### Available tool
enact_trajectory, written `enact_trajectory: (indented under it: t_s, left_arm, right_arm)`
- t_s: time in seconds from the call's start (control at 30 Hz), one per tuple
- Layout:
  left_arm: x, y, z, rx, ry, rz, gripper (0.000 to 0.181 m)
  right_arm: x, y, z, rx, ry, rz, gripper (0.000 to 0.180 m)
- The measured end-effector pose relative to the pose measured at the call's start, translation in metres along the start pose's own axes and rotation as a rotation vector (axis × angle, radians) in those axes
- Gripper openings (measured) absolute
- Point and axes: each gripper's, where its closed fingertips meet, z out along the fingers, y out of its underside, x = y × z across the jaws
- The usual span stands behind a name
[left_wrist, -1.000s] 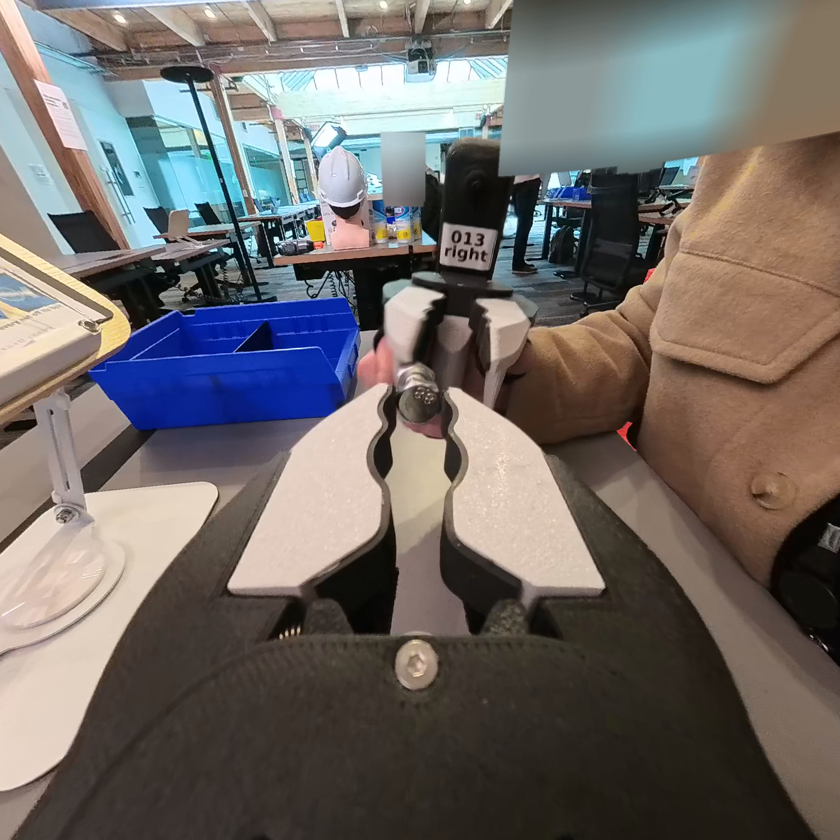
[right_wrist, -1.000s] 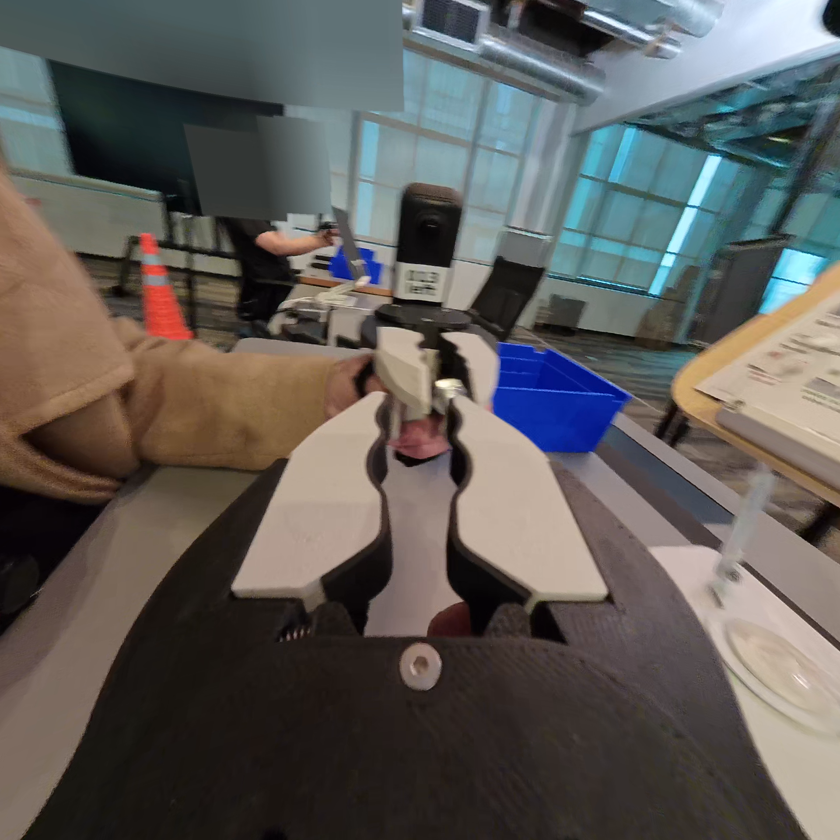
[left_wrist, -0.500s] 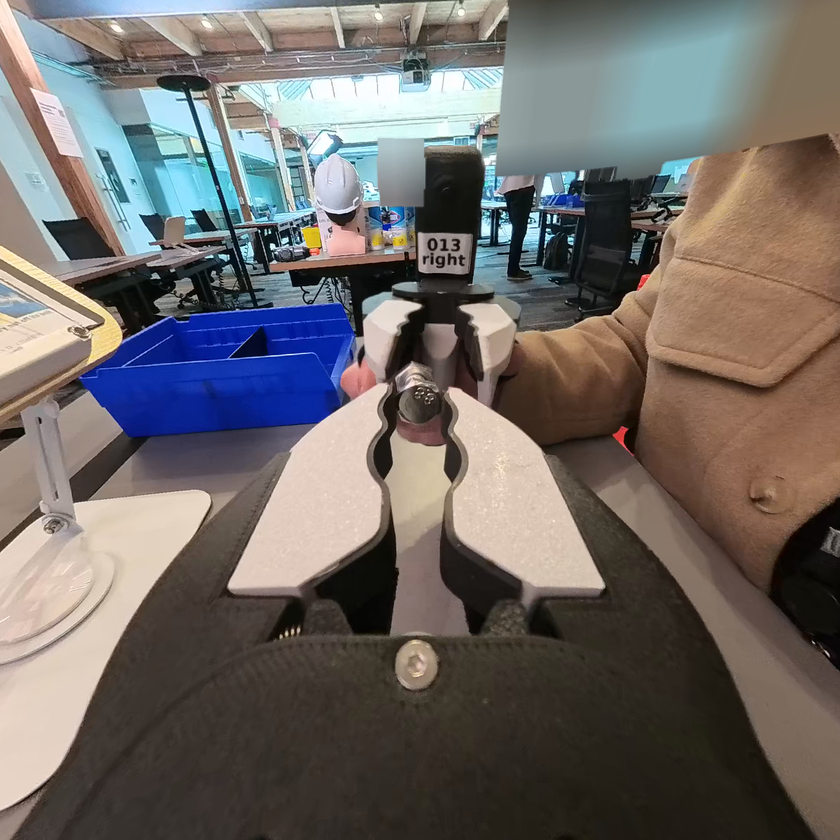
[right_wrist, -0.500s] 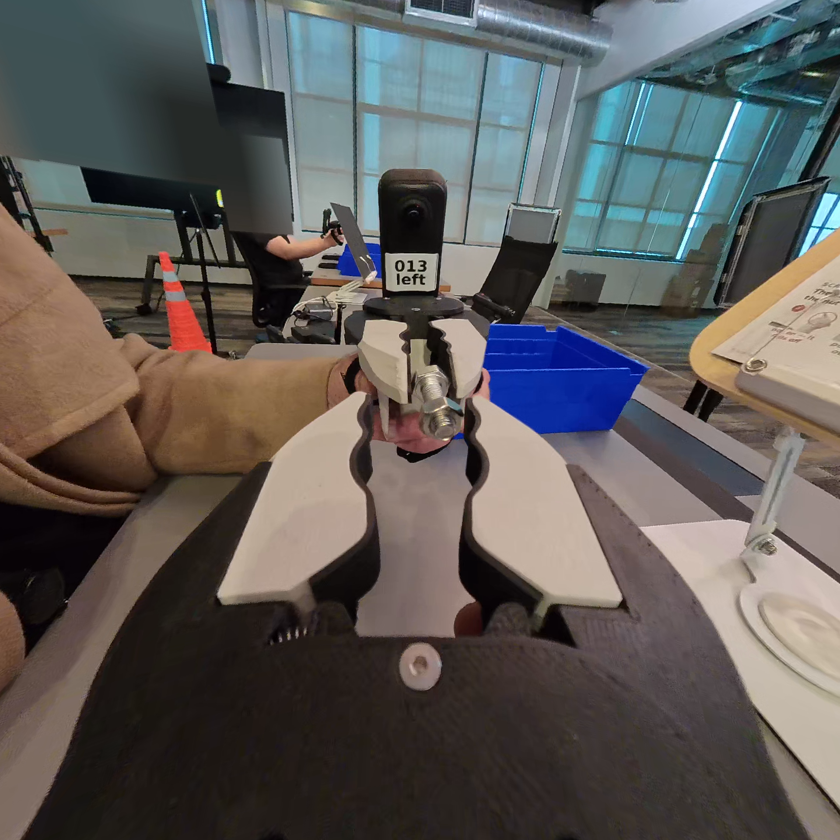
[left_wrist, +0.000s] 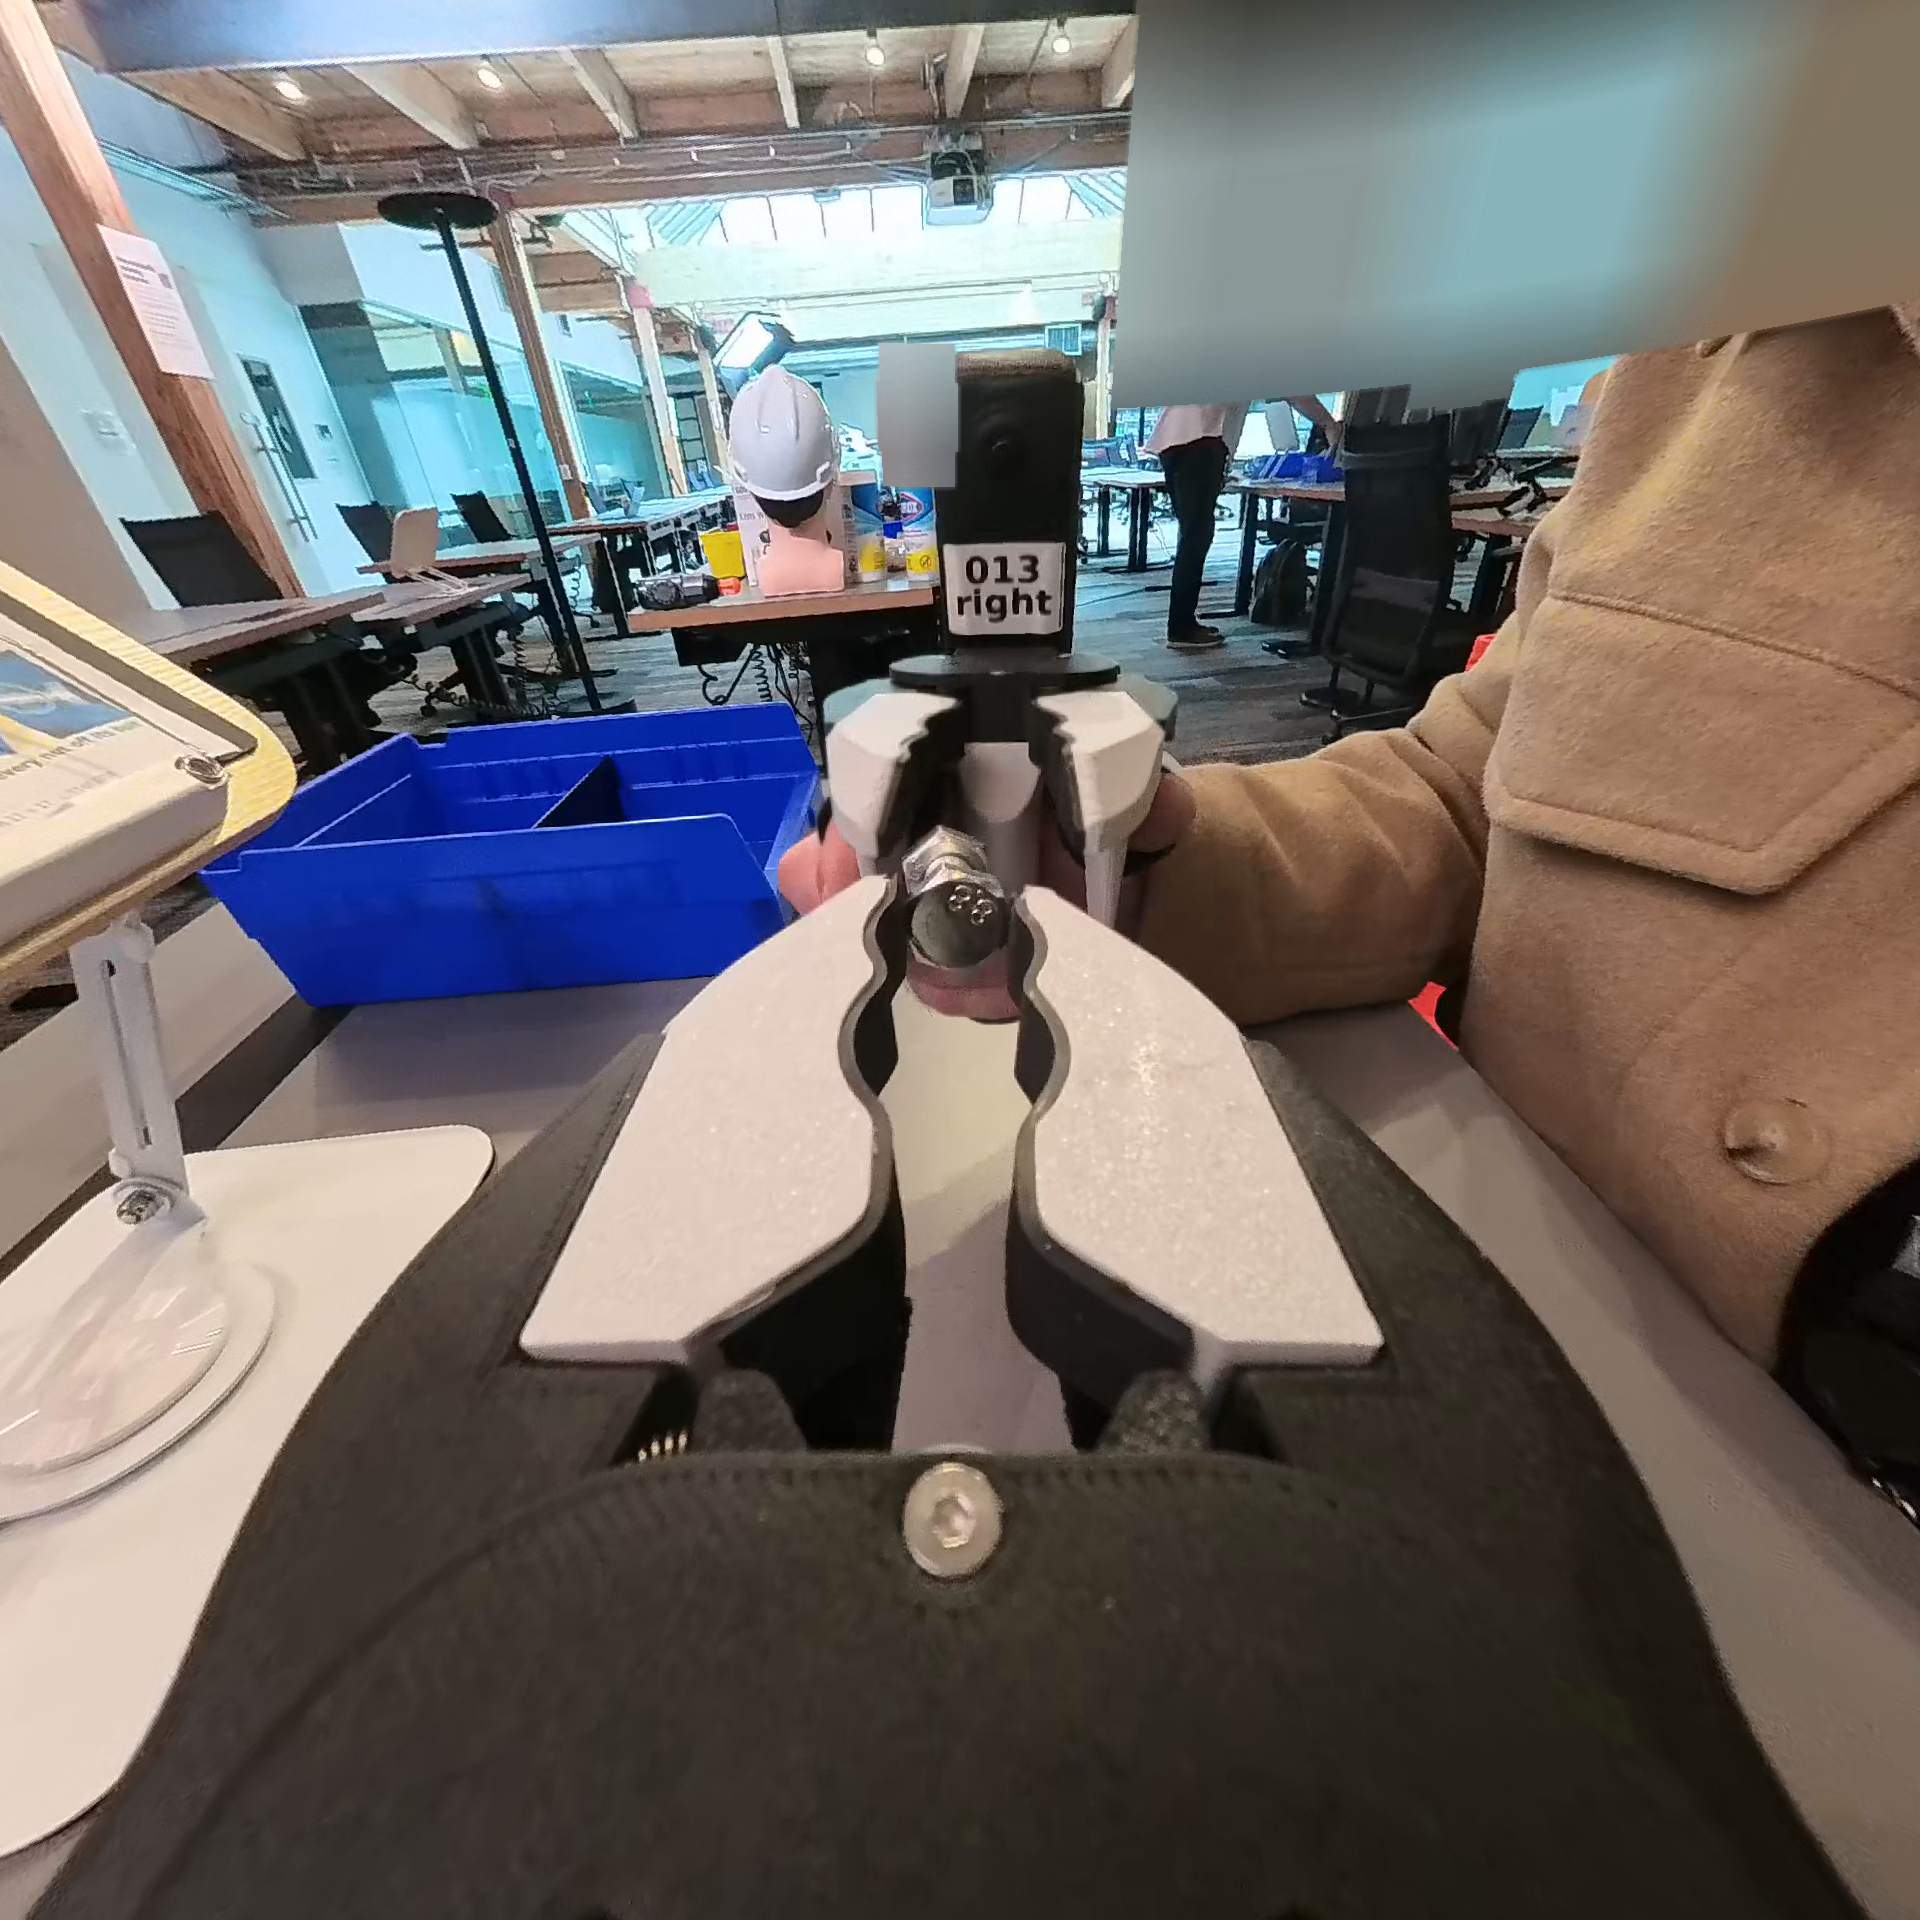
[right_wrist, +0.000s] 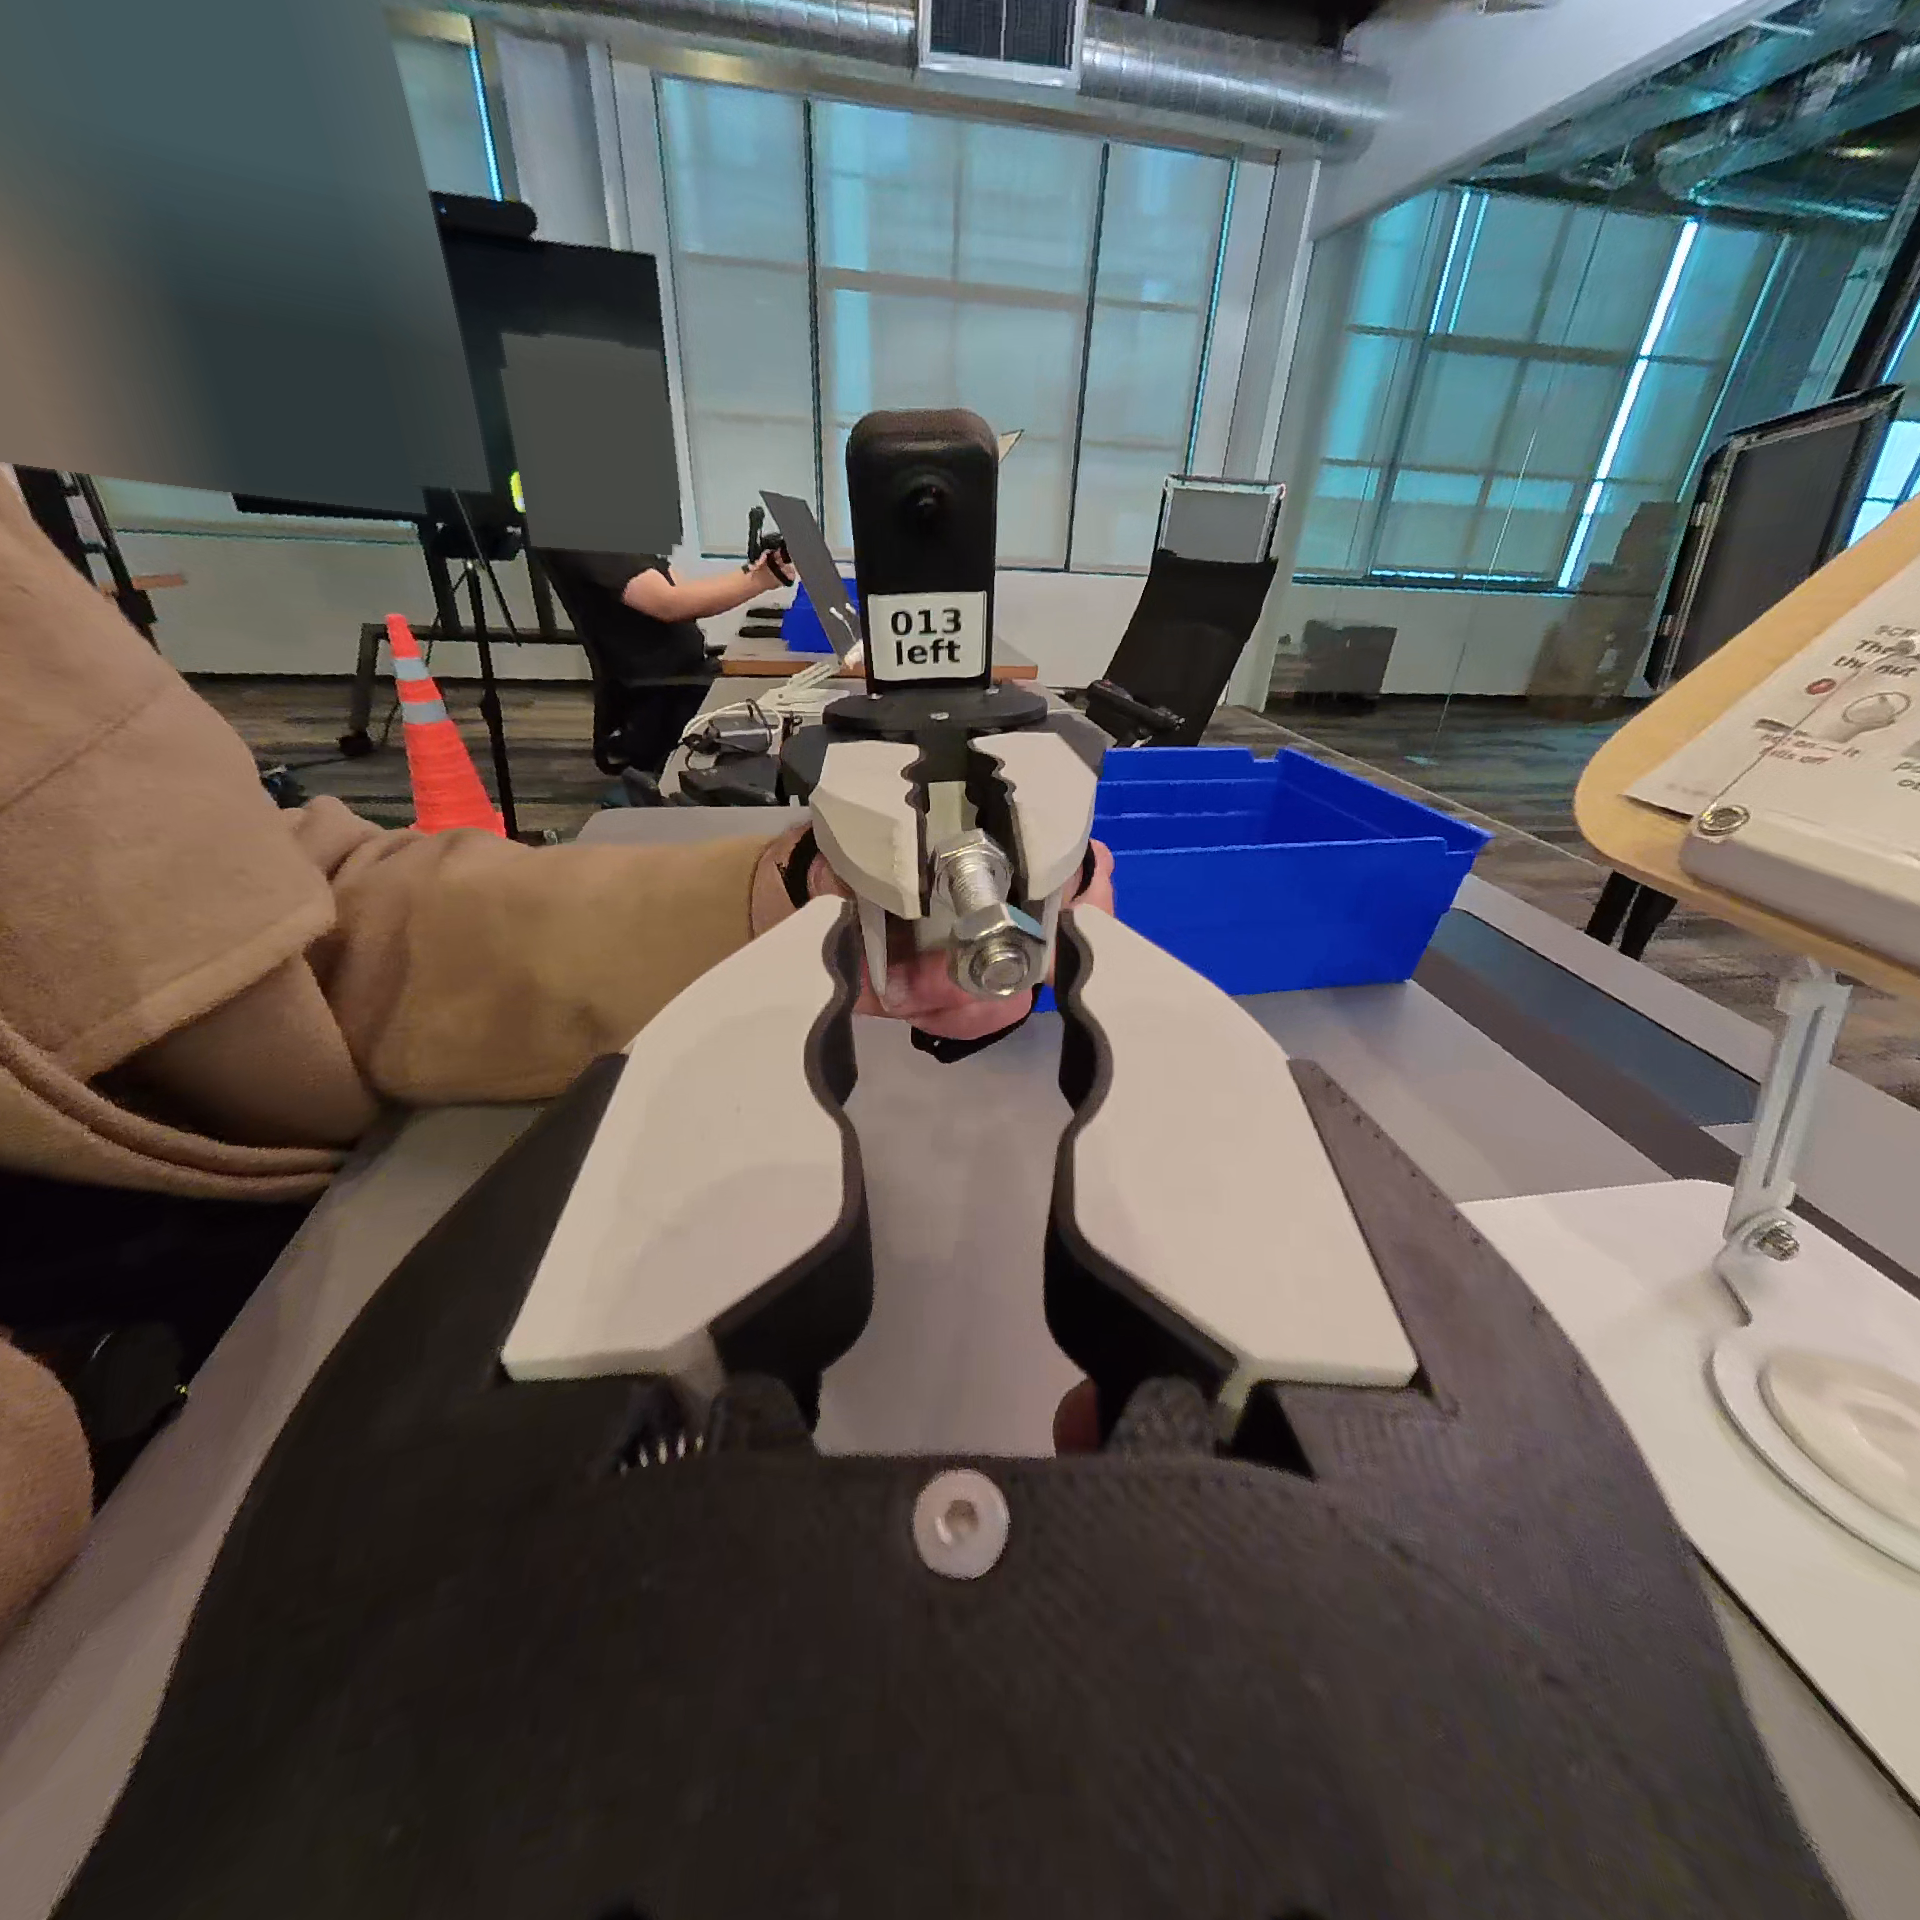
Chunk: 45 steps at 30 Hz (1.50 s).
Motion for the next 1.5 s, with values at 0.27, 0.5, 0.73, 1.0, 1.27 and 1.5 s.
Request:
enact_trajectory:
  t_s: [0.27,0.5,0.73,1.0,1.27,1.5]
  left_arm:
    - [-0.003,-0.001,-0.002,0.017,-0.013,-0.006,0.018]
    - [0.000,-0.002,-0.001,0.018,-0.002,-0.001,0.018]
    - [-0.002,-0.001,-0.002,0.018,-0.009,-0.008,0.018]
    - [-0.001,-0.004,-0.003,0.046,0.007,-0.018,0.018]
    - [-0.002,-0.002,-0.003,0.044,0.006,-0.023,0.018]
    - [-0.001,-0.004,-0.003,0.054,0.015,-0.025,0.018]
  right_arm:
    - [-0.017,-0.018,-0.010,0.067,-0.086,-0.034,0.020]
    - [0.001,-0.001,-0.002,0.010,0.006,-0.001,0.032]
    - [-0.020,-0.019,-0.010,0.094,-0.112,-0.017,0.014]
    - [0.005,0.000,-0.004,0.023,0.007,0.036,0.031]
    - [-0.011,-0.011,-0.006,0.077,-0.076,0.009,0.018]
    - [0.009,-0.004,-0.008,0.052,0.018,0.048,0.030]
